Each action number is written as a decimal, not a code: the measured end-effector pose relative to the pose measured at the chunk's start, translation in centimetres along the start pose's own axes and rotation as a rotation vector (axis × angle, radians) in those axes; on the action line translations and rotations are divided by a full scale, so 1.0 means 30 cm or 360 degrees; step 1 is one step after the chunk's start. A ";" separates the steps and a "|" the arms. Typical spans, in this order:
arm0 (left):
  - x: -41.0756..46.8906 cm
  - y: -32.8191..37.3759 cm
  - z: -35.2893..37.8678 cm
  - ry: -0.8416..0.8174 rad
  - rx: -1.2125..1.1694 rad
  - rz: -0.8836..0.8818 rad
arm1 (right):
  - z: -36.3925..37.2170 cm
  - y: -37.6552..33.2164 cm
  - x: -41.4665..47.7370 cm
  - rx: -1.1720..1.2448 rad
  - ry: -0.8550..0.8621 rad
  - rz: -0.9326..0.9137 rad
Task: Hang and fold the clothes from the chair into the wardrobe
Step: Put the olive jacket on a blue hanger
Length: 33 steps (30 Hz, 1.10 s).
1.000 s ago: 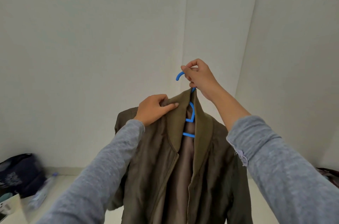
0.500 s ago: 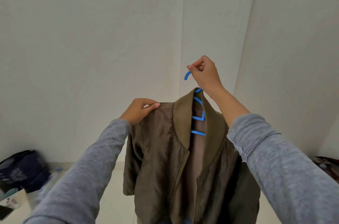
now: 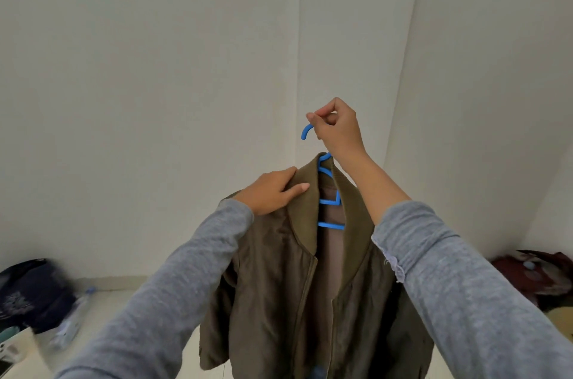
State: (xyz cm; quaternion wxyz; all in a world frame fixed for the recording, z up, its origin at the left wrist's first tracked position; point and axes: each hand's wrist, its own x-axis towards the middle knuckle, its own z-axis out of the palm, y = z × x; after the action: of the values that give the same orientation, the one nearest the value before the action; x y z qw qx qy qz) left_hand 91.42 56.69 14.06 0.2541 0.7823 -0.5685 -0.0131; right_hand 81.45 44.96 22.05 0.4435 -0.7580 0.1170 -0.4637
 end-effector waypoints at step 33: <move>-0.310 0.491 0.111 0.0466 -0.0530 0.0102 | -0.717 -0.181 -0.812 -0.0742 -0.0378 0.0529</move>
State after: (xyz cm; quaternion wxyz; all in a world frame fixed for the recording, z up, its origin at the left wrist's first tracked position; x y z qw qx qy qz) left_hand 74.09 60.44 14.73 0.4600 0.7047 -0.5401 0.0149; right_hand 49.59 50.31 15.51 0.3381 -0.8587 0.2899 -0.2537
